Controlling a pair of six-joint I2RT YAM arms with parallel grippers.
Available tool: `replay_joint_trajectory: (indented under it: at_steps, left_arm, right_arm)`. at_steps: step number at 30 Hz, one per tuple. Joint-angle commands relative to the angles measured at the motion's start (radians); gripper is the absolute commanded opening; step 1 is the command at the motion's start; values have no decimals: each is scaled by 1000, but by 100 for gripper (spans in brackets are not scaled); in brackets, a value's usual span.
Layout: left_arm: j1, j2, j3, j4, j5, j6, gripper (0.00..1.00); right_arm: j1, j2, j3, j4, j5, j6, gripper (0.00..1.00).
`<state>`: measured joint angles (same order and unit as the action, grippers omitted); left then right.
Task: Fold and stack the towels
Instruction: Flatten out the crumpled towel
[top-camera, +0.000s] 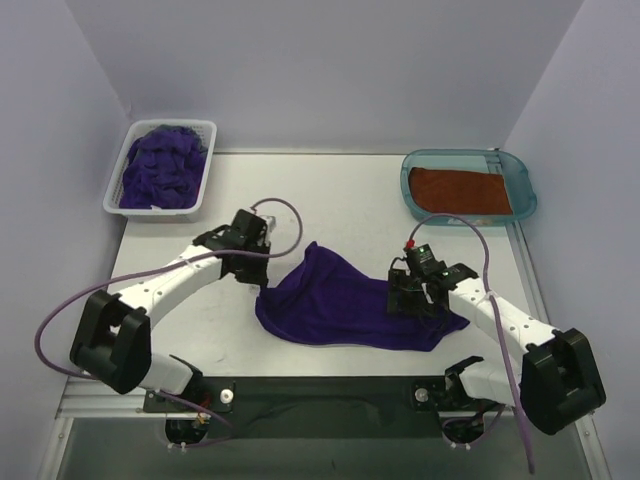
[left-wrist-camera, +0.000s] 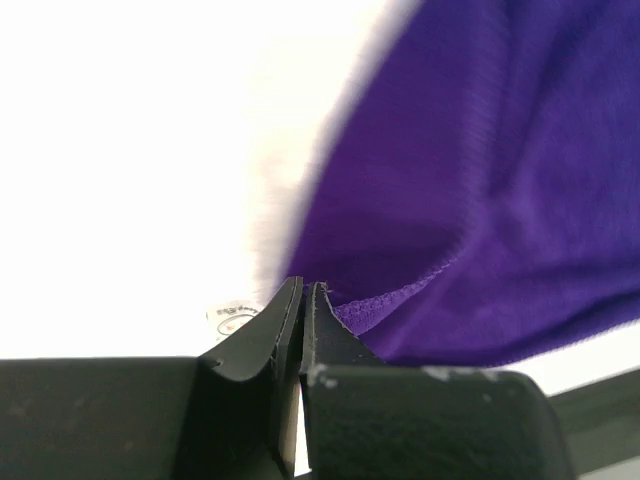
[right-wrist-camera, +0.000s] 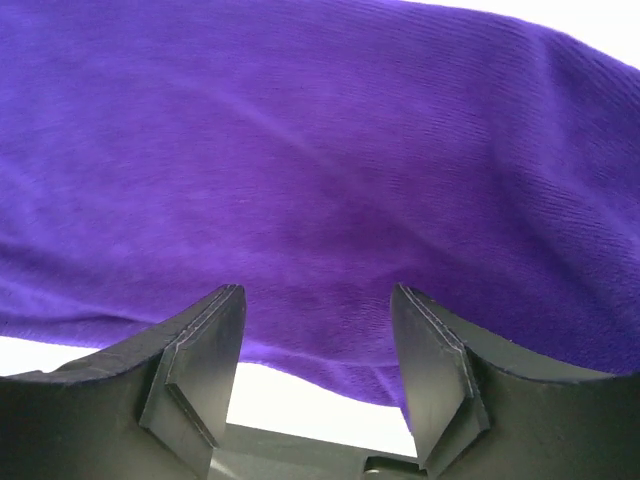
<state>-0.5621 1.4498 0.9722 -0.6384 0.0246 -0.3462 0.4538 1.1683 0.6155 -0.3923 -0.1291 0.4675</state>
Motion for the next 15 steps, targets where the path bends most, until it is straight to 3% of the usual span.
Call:
replay_joint_trajectory:
  at_steps: [1, 6, 9, 14, 15]
  left_arm:
    - [153, -107, -44, -14, 15, -92, 0]
    - [335, -207, -136, 20, 83, -149, 0]
    - [415, -253, -191, 31, 87, -188, 0]
    - [473, -319, -326, 71, 123, -278, 5]
    - [475, -339, -340, 72, 120, -284, 11]
  right_arm:
    - [-64, 19, -23, -23, -44, 34, 59]
    - [-234, -37, -97, 35, -130, 72, 57]
    - [-296, -109, -115, 63, -98, 115, 57]
    - [-303, -200, -99, 52, -78, 106, 57]
    - [-296, -216, -89, 41, -81, 94, 57]
